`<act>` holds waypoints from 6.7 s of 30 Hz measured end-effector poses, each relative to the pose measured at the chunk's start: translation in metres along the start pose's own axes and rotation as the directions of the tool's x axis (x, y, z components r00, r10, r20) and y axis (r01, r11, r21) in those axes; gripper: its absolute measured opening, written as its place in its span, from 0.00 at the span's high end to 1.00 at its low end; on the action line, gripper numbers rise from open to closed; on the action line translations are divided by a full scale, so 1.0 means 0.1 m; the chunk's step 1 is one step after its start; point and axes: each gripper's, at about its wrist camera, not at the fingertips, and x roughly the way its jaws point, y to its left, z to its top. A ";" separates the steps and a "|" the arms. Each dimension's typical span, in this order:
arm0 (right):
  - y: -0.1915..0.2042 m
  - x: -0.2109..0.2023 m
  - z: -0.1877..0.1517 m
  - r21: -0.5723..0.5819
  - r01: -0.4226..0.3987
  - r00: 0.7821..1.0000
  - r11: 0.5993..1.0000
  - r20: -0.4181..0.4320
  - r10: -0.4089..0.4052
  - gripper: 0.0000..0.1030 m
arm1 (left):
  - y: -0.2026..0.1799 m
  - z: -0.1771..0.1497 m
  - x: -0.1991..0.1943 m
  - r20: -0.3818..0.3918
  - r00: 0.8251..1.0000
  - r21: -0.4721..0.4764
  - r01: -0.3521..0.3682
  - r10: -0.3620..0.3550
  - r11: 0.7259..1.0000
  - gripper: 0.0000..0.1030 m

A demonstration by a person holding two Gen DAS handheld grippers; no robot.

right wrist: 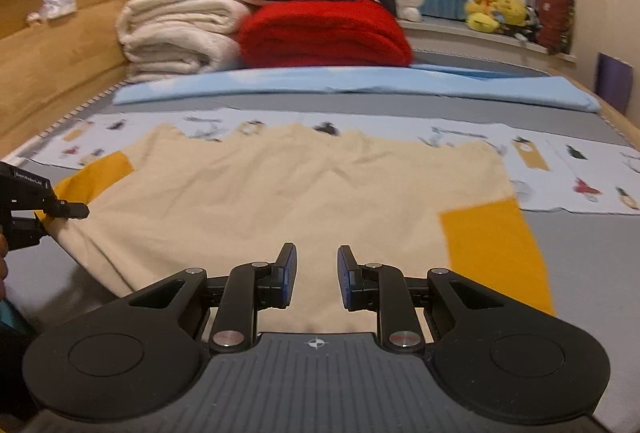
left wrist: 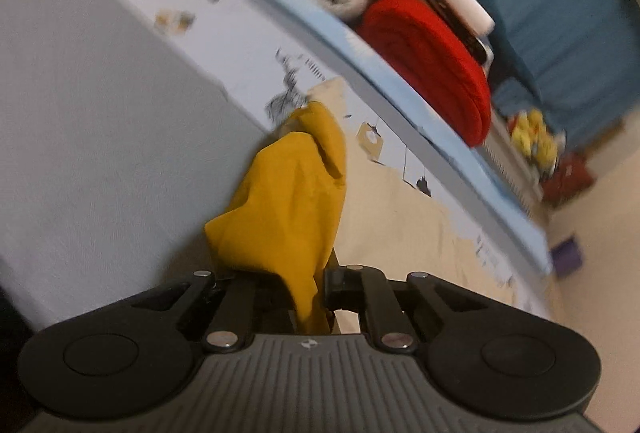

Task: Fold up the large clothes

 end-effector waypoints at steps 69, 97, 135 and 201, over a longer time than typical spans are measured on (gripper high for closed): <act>-2.03 -0.67 -0.33 0.396 0.400 0.916 0.827 -0.206 -0.344 0.77 | -2.68 -0.97 -0.27 0.053 0.998 0.610 -0.060 0.034 0.790 0.94; -2.10 -0.14 -0.83 0.609 0.163 0.938 0.776 -0.338 0.069 0.89 | -2.16 -1.32 -0.50 -0.252 0.968 0.702 0.197 -0.021 0.684 0.59; -1.83 -0.57 -0.56 0.287 0.380 0.925 0.879 -0.112 -0.363 0.83 | -1.90 -1.04 0.75 -0.428 0.902 0.655 0.348 -0.050 0.671 0.47; -2.27 0.93 -0.50 0.187 0.221 0.834 0.957 -0.545 -0.086 0.68 | -2.16 -0.92 1.34 -0.545 0.833 0.797 0.480 0.094 0.367 0.33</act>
